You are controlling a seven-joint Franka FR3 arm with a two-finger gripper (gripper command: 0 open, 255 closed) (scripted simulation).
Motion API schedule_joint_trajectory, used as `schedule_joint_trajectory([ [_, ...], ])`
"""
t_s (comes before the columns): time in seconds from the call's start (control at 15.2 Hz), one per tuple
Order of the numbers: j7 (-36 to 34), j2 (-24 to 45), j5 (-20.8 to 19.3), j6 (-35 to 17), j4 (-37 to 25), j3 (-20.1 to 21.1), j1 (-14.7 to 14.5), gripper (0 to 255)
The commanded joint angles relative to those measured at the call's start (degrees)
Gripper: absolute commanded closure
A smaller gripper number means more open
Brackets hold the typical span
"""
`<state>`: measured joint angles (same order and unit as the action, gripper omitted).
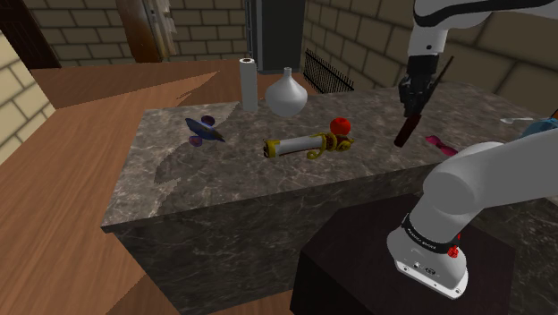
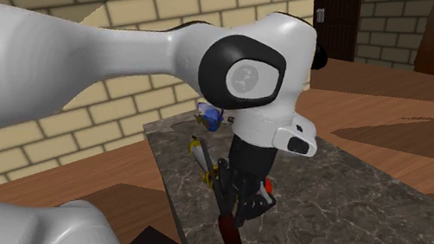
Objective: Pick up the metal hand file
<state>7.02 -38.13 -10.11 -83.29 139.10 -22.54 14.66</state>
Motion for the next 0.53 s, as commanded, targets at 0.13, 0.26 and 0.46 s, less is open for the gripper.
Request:
schedule_joint_trajectory([
  [0.13,-0.16,-0.15,0.53,3.09,-2.89,0.68,-0.18,255],
  [0.26,-0.17,-0.07,0.75,4.58,-4.46,0.94,-0.28,255],
  [0.46,-0.17,0.00,0.88,5.44,-5.38,1.09,-0.34,255],
])
